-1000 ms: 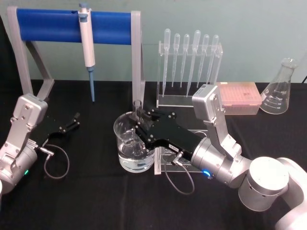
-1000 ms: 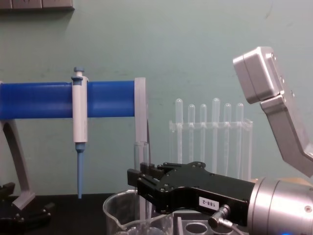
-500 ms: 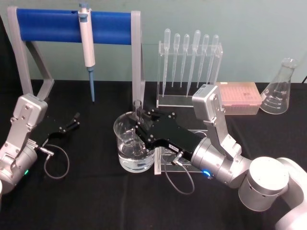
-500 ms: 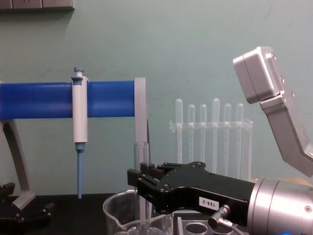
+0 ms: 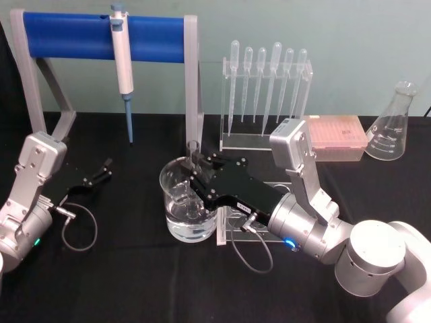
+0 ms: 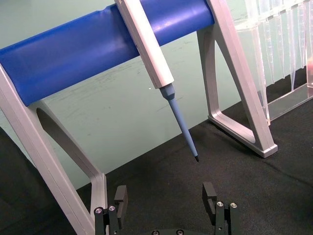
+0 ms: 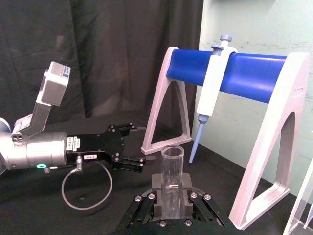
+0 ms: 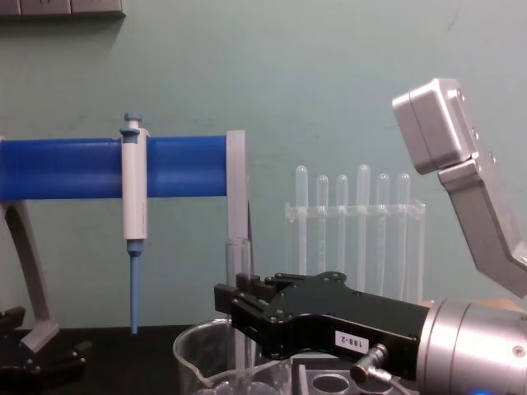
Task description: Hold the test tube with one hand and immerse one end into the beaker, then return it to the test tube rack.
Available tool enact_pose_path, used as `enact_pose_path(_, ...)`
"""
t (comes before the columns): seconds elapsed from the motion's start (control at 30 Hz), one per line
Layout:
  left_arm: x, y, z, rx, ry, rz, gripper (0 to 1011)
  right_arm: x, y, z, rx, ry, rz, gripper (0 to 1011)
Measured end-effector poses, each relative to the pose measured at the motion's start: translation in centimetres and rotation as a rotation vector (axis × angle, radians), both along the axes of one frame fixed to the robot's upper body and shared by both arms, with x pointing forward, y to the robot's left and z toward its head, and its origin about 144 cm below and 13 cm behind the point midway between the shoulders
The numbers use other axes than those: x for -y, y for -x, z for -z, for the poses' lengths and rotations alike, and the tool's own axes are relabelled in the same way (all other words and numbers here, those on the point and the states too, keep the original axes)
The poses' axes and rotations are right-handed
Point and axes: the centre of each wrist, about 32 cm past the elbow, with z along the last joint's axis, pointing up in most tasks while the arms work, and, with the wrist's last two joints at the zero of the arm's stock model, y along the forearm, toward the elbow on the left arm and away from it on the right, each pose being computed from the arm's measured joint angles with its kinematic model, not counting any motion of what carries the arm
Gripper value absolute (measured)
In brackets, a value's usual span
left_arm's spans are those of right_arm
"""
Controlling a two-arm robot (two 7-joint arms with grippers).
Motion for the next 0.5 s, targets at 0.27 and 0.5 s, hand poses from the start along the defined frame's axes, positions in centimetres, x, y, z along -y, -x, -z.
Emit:
enact_pose_path(0.27,0.0,0.0,0.0,0.0,0.0,0.0,1000,0.0,0.0,0.0,0.0,0.0,0.0,224)
enact_pose_path(0.5,0.0,0.0,0.0,0.0,0.0,0.0,1000,0.0,0.0,0.0,0.0,0.0,0.0,224)
